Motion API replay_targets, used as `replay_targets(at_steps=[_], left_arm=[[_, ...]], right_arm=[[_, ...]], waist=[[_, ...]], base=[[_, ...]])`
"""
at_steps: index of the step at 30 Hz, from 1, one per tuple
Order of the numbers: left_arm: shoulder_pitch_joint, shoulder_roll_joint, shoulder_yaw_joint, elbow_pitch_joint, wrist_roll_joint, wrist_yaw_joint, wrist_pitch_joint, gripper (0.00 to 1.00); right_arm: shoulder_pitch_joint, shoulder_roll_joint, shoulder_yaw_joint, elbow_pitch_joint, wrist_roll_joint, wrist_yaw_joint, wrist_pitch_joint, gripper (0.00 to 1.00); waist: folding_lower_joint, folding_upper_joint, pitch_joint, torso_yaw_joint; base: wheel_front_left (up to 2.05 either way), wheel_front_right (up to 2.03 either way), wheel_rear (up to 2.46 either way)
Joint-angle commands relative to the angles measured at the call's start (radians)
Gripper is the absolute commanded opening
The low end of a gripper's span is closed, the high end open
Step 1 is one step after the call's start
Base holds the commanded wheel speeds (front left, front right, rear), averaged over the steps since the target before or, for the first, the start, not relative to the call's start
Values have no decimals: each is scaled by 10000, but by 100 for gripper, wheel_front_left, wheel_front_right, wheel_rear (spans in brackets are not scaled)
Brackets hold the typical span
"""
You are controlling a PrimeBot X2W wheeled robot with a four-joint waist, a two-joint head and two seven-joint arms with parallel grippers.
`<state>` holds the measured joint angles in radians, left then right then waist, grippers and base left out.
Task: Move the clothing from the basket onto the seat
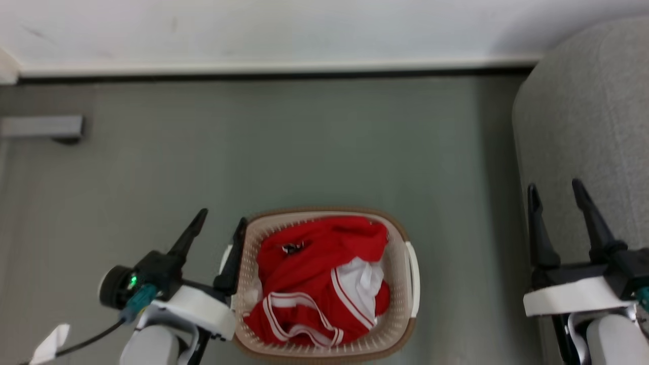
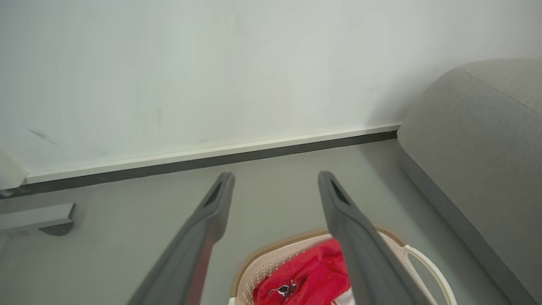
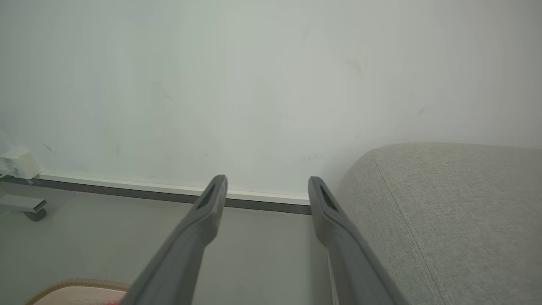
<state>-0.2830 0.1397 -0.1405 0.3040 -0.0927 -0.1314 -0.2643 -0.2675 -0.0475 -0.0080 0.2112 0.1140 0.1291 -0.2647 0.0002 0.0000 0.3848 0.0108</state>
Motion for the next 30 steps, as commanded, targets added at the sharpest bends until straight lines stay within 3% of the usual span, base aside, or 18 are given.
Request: replay_targets(at_steps=[1,21,30], left_arm=[[-461,144,-304,454,-212,29,-4,100],[-4346,451,-3417,4817,-1107,30,270,100],[-5647,562,-4089,6128,-1317,30,598,100]], right_arm=[[-401,-54,-39,-119,-57,29,5,100],[-2210,-46,-79,-691,454,28,5,100],[-2620,-44,-22,-1135,676,28,5,100]], waist=[[-2,0,1130,-171],[-2,0,3698,-976],[-2,0,4820,-1324]], base=[[0,0,0],[0,0,0],[0,0,0]])
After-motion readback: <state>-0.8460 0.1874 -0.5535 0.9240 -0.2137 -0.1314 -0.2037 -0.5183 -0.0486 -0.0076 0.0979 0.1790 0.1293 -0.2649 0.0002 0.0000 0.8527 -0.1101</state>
